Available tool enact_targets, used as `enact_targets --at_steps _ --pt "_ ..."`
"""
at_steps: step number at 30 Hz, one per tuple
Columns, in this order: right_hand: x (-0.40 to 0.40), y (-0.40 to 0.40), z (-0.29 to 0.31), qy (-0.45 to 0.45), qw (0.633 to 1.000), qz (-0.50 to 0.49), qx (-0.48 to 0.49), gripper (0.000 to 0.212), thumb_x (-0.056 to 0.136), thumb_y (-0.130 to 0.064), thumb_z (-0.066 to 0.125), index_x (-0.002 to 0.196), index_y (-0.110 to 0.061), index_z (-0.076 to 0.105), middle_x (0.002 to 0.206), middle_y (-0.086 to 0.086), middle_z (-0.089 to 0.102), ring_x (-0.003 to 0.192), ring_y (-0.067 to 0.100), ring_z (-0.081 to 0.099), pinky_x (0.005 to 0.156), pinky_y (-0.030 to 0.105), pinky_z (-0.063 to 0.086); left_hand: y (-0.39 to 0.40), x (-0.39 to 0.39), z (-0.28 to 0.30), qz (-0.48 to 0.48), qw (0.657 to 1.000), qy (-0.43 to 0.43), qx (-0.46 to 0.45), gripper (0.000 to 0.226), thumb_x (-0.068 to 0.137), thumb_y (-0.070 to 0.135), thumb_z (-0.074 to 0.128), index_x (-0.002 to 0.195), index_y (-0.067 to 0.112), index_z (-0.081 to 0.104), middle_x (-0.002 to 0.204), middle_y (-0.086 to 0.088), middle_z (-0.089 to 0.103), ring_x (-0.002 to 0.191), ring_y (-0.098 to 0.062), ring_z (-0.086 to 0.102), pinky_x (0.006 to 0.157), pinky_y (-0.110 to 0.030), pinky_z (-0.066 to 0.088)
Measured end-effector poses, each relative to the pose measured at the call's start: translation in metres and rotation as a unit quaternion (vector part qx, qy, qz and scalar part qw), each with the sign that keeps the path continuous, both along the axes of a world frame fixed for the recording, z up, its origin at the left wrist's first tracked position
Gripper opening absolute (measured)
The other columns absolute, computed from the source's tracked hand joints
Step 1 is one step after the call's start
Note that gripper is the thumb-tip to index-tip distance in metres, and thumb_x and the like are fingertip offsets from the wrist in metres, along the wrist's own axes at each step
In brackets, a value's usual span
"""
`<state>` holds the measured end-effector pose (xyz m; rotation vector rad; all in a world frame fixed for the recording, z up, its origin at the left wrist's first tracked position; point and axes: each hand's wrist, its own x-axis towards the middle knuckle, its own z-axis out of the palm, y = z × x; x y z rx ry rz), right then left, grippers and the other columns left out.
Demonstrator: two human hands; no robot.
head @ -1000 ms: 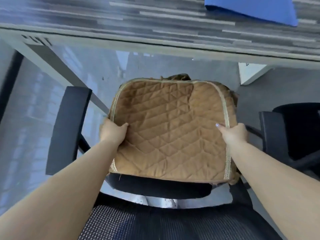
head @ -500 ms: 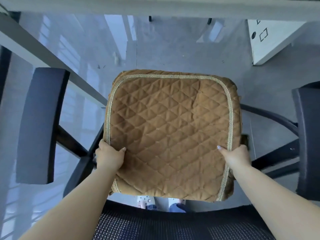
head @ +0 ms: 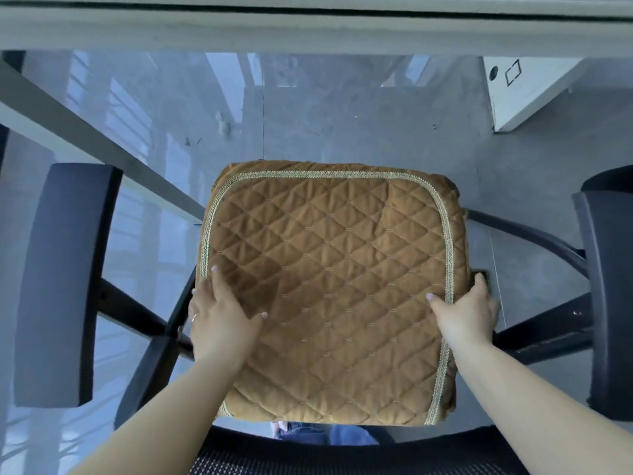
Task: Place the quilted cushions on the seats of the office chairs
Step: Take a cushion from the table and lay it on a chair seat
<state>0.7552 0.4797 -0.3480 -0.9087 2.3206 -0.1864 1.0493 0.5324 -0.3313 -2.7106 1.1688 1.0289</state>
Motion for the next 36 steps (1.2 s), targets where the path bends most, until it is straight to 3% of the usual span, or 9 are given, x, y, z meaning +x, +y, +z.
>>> enact_targets --at_steps 3,6,8,11,15,22,28,36 --pt "0.023 -0.024 0.007 0.029 0.984 0.17 -0.055 0.084 0.081 -0.03 0.071 0.149 -0.023 0.023 0.156 0.012 0.018 0.142 0.033 0.021 0.112 0.048 0.027 -0.031 -0.011 -0.003 -0.137 0.988 -0.03 -0.063 0.096 0.082 0.036 0.068 0.153 0.021 0.005 0.159 -0.012 0.009 0.147 -0.032 0.007 0.116 -0.05 0.022" --pt "0.056 -0.053 0.006 0.038 0.925 0.376 -0.041 0.085 0.082 -0.039 0.069 0.15 -0.033 0.018 0.161 0.002 -0.001 0.148 0.028 0.004 0.116 0.053 0.022 -0.062 -0.024 -0.012 -0.233 0.969 -0.039 -0.067 0.09 0.085 0.031 0.063 0.152 0.032 0.003 0.161 -0.007 0.001 0.149 -0.028 -0.003 0.116 -0.056 0.017" --pt "0.076 -0.068 -0.001 0.056 0.89 0.453 0.004 0.091 0.079 -0.045 0.07 0.149 -0.038 0.012 0.161 0.001 -0.007 0.148 0.027 -0.003 0.114 0.058 0.02 -0.077 -0.031 -0.023 -0.275 0.96 -0.044 -0.031 0.093 0.084 0.035 0.065 0.151 0.037 0.001 0.161 -0.004 -0.005 0.149 -0.027 -0.007 0.114 -0.058 0.02" --pt "0.097 -0.076 -0.021 0.062 0.873 0.477 0.083 0.097 0.08 -0.047 0.068 0.149 -0.04 0.002 0.159 0.002 -0.018 0.147 0.028 -0.014 0.109 0.067 0.017 -0.088 -0.037 -0.039 -0.283 0.958 -0.05 0.022 0.102 0.08 0.037 0.072 0.152 0.037 -0.001 0.161 -0.004 -0.009 0.149 -0.028 -0.009 0.112 -0.061 0.022" --pt "0.103 -0.079 -0.044 0.105 0.862 0.488 0.092 0.097 0.083 -0.046 0.065 0.149 -0.038 -0.005 0.158 0.007 -0.022 0.145 0.032 -0.018 0.107 0.073 0.011 -0.099 -0.043 -0.051 -0.296 0.952 -0.067 0.042 0.105 0.08 0.031 0.073 0.152 0.033 -0.002 0.161 -0.009 -0.01 0.148 -0.032 -0.009 0.11 -0.066 0.021" --pt "0.091 -0.055 -0.035 0.092 0.865 0.491 0.041 0.092 0.083 -0.05 0.062 0.15 -0.039 0.0 0.159 0.003 -0.019 0.147 0.026 -0.016 0.111 0.068 0.01 -0.079 -0.042 -0.041 -0.291 0.954 -0.055 0.044 0.106 0.079 0.033 0.074 0.151 0.036 -0.004 0.161 -0.005 -0.016 0.148 -0.029 -0.012 0.11 -0.065 0.02" --pt "0.07 0.032 -0.023 0.073 0.835 0.531 0.125 0.106 0.078 -0.053 0.066 0.149 -0.038 -0.012 0.155 0.004 -0.033 0.144 0.026 -0.026 0.109 0.07 0.009 -0.003 -0.055 -0.029 -0.314 0.941 -0.028 0.125 0.122 0.072 0.039 0.079 0.149 0.037 -0.014 0.158 -0.006 -0.026 0.147 -0.03 -0.017 0.11 -0.063 0.024" --pt "0.077 0.036 -0.043 0.087 0.838 0.525 0.119 0.108 0.077 -0.049 0.068 0.149 -0.037 -0.011 0.154 0.007 -0.033 0.143 0.029 -0.028 0.106 0.074 0.008 0.005 -0.058 -0.052 -0.309 0.944 -0.062 0.094 0.123 0.069 0.035 0.081 0.15 0.036 -0.011 0.158 -0.01 -0.023 0.147 -0.033 -0.012 0.11 -0.063 0.024"
